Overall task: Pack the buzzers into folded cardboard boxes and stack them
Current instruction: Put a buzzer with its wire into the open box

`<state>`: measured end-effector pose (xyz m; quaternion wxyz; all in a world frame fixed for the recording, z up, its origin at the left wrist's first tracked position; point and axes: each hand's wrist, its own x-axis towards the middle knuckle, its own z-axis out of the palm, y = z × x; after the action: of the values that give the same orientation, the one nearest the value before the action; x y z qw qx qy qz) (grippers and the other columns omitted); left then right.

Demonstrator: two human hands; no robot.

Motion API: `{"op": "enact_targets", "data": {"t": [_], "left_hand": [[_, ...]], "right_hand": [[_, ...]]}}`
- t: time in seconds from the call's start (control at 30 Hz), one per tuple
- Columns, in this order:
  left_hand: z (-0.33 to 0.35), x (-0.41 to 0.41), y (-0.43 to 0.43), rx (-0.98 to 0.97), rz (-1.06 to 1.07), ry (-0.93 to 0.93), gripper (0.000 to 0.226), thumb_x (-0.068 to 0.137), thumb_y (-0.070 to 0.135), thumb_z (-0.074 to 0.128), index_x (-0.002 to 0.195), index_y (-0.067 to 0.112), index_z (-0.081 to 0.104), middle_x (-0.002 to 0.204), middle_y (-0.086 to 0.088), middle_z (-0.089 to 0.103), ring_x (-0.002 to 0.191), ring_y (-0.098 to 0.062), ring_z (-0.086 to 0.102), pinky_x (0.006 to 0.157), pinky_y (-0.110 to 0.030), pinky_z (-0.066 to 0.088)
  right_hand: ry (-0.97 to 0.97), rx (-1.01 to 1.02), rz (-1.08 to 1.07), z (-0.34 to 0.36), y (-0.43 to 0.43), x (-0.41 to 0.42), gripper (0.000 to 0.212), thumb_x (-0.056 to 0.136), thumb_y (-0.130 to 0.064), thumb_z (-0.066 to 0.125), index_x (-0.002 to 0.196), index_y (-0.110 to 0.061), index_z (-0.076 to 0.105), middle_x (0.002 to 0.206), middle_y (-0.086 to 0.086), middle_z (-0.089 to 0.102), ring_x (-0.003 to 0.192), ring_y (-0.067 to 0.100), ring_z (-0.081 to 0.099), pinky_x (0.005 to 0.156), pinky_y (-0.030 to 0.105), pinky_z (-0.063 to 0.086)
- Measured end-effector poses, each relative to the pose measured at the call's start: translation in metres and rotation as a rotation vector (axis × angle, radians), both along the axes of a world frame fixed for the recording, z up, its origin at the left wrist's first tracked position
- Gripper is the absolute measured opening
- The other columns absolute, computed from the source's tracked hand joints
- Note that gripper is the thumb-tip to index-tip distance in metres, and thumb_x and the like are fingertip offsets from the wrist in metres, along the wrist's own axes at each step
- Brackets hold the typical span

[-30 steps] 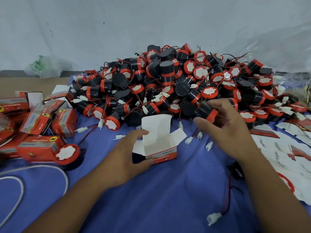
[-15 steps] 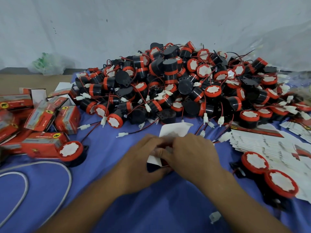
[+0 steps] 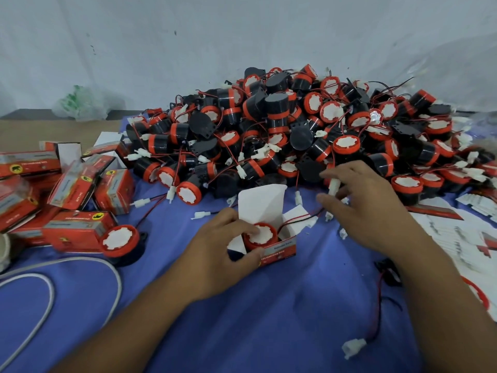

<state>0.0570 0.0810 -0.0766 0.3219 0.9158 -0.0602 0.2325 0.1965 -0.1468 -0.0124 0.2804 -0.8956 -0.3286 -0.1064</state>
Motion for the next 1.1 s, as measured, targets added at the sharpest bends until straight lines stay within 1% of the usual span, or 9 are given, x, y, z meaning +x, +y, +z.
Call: {"op": "enact_targets", "data": {"t": [0.13,0.3,0.4,0.47,0.57,0.7,0.8,0.93,1.1], "left_hand": [[0.001,-0.001,0.000,0.030,-0.008,0.043,0.044,0.085,0.049,0.059,0.114,0.018,0.070,0.099,0.005,0.053,0.089,-0.009,0.056,0.077,-0.024,0.048],[0.000,-0.001,0.001,0.019,-0.035,0.060,0.043,0.087,0.046,0.062,0.121,0.020,0.070,0.108,0.003,0.056,0.096,-0.010,0.058,0.082,-0.031,0.051],[-0.001,-0.001,0.001,0.022,-0.034,0.064,0.044,0.087,0.047,0.059,0.121,0.020,0.069,0.107,0.003,0.056,0.095,-0.012,0.058,0.080,-0.033,0.051],[-0.001,-0.001,0.000,0.017,-0.031,0.060,0.045,0.087,0.048,0.058,0.121,0.021,0.069,0.104,0.004,0.055,0.092,-0.013,0.058,0.078,-0.032,0.050],[-0.001,-0.001,-0.001,0.021,-0.029,0.048,0.045,0.088,0.048,0.058,0.120,0.020,0.069,0.100,0.005,0.052,0.087,-0.011,0.055,0.076,-0.030,0.048],[-0.001,-0.001,-0.001,0.012,-0.024,0.053,0.045,0.088,0.048,0.058,0.120,0.019,0.069,0.098,0.003,0.052,0.084,-0.012,0.054,0.075,-0.031,0.048],[0.000,-0.001,0.000,-0.011,-0.032,0.076,0.045,0.087,0.047,0.059,0.121,0.020,0.069,0.104,0.001,0.055,0.090,-0.014,0.058,0.077,-0.034,0.050],[0.000,-0.001,-0.001,-0.048,-0.059,0.055,0.036,0.086,0.034,0.066,0.120,0.020,0.071,0.113,0.002,0.058,0.102,-0.011,0.059,0.083,-0.032,0.052],[0.001,-0.001,-0.001,-0.053,-0.062,0.060,0.037,0.086,0.035,0.067,0.120,0.020,0.071,0.121,0.000,0.060,0.111,-0.012,0.059,0.090,-0.035,0.052]], "right_hand": [[0.237,0.289,0.079,0.001,0.002,-0.006,0.014,0.092,-0.017,0.069,0.103,-0.026,0.068,0.077,-0.007,0.072,0.068,0.003,0.069,0.066,0.014,0.054],[0.542,0.669,0.309,-0.001,0.025,-0.025,0.029,0.092,0.001,0.062,0.117,-0.014,0.064,0.090,0.006,0.076,0.088,0.017,0.075,0.074,0.020,0.058],[0.392,0.517,0.252,-0.013,0.031,-0.026,0.026,0.094,-0.002,0.063,0.118,-0.011,0.068,0.097,-0.003,0.076,0.089,0.010,0.074,0.076,0.023,0.059],[0.180,0.349,0.193,-0.017,0.030,-0.025,0.020,0.093,-0.020,0.068,0.111,-0.015,0.074,0.092,-0.010,0.075,0.081,0.004,0.071,0.074,0.022,0.057],[0.107,0.270,0.189,-0.021,0.033,-0.027,0.041,0.082,-0.048,0.065,0.107,-0.018,0.077,0.079,-0.013,0.070,0.069,0.001,0.064,0.067,0.018,0.052],[0.073,0.213,0.138,-0.030,0.041,-0.027,0.017,0.091,-0.035,0.068,0.102,-0.021,0.069,0.076,-0.012,0.067,0.071,0.004,0.062,0.062,0.019,0.047],[0.136,0.377,0.059,-0.025,0.039,-0.024,0.011,0.097,-0.037,0.060,0.094,-0.026,0.058,0.077,-0.017,0.062,0.079,-0.008,0.058,0.063,0.006,0.041],[0.388,0.620,0.125,-0.015,0.032,-0.024,0.035,0.094,-0.052,0.050,0.096,-0.018,0.059,0.086,-0.004,0.073,0.057,0.013,0.059,0.051,0.023,0.045],[0.698,0.893,0.351,-0.011,0.029,-0.023,0.019,0.087,-0.021,0.062,0.093,-0.004,0.054,0.086,0.015,0.075,0.065,0.022,0.069,0.058,0.024,0.055]]}}
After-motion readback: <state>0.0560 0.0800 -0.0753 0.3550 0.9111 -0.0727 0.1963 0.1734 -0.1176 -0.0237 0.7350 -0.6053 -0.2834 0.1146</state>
